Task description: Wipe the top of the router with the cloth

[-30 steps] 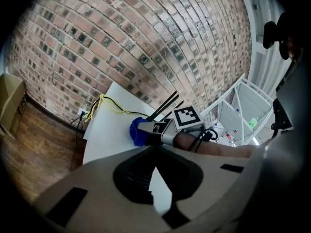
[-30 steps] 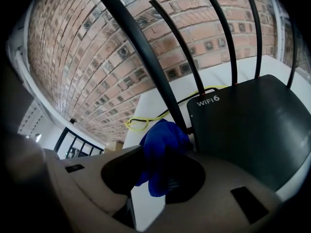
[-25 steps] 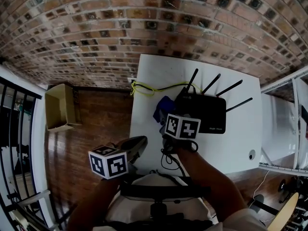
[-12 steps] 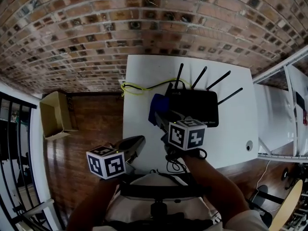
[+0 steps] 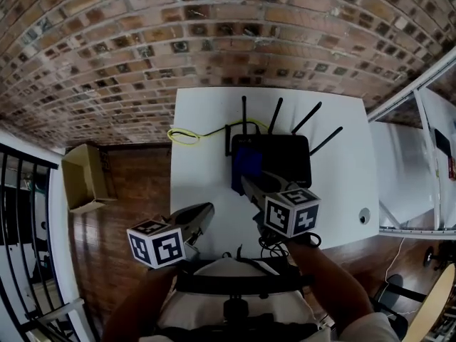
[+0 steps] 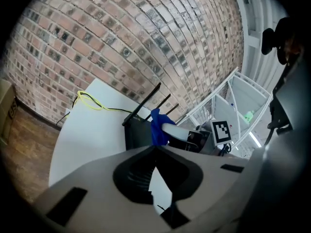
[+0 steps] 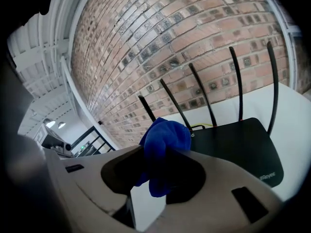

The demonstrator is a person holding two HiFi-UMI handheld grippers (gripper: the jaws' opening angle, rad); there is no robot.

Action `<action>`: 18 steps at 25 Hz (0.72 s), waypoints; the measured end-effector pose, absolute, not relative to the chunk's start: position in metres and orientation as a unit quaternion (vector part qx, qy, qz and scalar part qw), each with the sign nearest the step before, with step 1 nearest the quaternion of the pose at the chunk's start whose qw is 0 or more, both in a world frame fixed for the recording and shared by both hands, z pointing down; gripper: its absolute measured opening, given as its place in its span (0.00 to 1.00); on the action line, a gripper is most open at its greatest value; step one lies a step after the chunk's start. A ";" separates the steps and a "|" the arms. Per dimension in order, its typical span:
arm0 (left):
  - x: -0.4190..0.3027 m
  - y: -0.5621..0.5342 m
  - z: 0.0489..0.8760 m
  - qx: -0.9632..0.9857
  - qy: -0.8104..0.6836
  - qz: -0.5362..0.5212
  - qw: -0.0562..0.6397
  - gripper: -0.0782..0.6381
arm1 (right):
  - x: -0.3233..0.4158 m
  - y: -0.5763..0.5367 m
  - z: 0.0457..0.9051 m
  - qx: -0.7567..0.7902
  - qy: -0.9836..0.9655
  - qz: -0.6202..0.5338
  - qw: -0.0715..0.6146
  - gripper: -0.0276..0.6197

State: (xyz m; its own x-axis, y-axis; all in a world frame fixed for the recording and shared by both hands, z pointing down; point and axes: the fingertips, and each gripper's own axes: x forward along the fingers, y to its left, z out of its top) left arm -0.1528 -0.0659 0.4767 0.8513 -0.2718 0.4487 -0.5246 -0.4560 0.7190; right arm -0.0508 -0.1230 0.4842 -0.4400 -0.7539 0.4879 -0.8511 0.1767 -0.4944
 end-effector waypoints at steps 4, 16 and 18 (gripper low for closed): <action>-0.119 -0.052 0.474 0.843 -0.235 0.138 0.463 0.15 | -0.006 -0.098 0.484 0.528 -0.762 0.367 0.067 0.25; -0.014 -0.001 0.469 0.844 -0.219 0.135 0.470 0.15 | 0.155 -0.015 0.488 0.595 -0.725 0.331 0.106 0.25; -0.001 0.006 0.470 0.843 -0.218 0.137 0.473 0.15 | 0.177 -0.002 0.489 0.607 -0.716 0.326 0.112 0.25</action>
